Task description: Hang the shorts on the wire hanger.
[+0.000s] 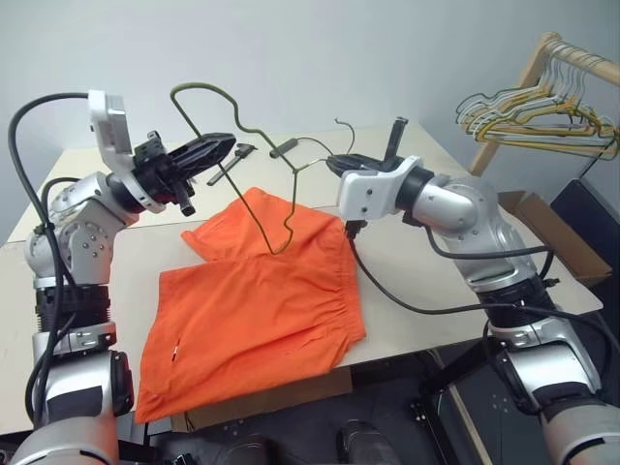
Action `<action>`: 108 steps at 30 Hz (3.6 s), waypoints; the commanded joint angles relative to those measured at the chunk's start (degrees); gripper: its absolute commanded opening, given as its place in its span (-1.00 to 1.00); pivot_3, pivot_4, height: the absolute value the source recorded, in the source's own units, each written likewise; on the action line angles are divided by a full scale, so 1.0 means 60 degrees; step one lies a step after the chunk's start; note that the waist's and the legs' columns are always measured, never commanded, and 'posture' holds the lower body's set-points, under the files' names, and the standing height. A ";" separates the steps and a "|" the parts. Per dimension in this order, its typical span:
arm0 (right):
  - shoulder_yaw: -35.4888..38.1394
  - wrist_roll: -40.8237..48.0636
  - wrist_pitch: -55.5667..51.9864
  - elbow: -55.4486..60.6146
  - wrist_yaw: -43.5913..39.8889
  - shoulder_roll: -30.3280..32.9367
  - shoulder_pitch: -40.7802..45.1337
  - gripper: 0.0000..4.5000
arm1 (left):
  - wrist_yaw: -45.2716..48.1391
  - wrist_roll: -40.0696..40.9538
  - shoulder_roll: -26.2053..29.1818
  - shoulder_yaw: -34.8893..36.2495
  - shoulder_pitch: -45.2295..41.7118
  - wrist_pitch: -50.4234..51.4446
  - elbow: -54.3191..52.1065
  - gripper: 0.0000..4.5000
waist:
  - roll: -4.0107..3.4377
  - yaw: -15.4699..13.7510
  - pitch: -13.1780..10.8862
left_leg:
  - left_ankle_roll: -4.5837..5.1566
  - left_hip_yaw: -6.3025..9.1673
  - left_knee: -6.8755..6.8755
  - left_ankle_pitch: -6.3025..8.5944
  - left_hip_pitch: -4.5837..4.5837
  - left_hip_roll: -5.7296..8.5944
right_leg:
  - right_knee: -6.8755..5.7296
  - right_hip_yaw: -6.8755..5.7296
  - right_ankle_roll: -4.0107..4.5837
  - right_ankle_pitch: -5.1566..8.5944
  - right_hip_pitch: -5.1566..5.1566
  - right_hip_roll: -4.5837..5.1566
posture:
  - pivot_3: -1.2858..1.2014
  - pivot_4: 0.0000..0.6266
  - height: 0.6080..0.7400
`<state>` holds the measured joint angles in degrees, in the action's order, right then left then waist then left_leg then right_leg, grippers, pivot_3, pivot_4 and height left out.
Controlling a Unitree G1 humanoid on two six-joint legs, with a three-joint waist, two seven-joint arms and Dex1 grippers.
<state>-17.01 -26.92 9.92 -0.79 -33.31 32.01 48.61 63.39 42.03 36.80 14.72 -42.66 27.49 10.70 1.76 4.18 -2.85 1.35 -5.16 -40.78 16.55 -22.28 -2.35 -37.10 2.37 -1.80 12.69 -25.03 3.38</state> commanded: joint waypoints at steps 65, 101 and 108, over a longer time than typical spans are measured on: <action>0.1006 0.9816 -0.9422 -0.2562 -0.5274 -0.2497 0.1521 0.81 | 0.0956 0.3380 -0.0753 0.2622 0.0210 0.1530 0.0471 -1.00 | 0.0009 0.0063 0.0017 | 0.0024 0.0028 -0.0001 0.0019 0.0061 -0.0014 | 0.0003 -0.0042 -0.0011 -0.0004 0.0098 -0.0001 | 0.00 -1.00 1.00; 0.4332 1.1925 -1.3883 0.0494 -0.3475 -0.0094 -0.0580 -1.00 | 0.0502 -0.1625 0.0950 -0.0643 0.2804 -0.0577 -0.1308 1.00 | 0.0006 0.0094 0.0015 | 0.0027 0.0036 0.0012 0.0024 0.0038 -0.0014 | 0.0025 -0.0057 -0.0010 -0.0004 0.0088 0.0009 | -0.01 -1.00 1.00; 0.6164 1.4235 -1.6939 0.2860 -0.2838 0.2104 -0.3382 -1.00 | 0.1374 -0.2565 0.1999 -0.1508 0.3246 -0.1182 -0.2430 1.00 | -0.0016 -0.0061 0.0024 | 0.0036 -0.0026 0.0015 0.0038 0.0046 -0.0022 | 0.0074 -0.0055 -0.0005 0.0002 0.0087 0.0003 | -0.04 -1.00 1.00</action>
<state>16.70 54.15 -88.22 12.91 -50.98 42.36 29.41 70.36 28.52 47.57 6.90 -23.04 22.19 -1.78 1.66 3.82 -2.70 1.58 -5.39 -40.68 16.78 -21.95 -2.47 -36.66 2.07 -1.83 12.71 -24.48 3.41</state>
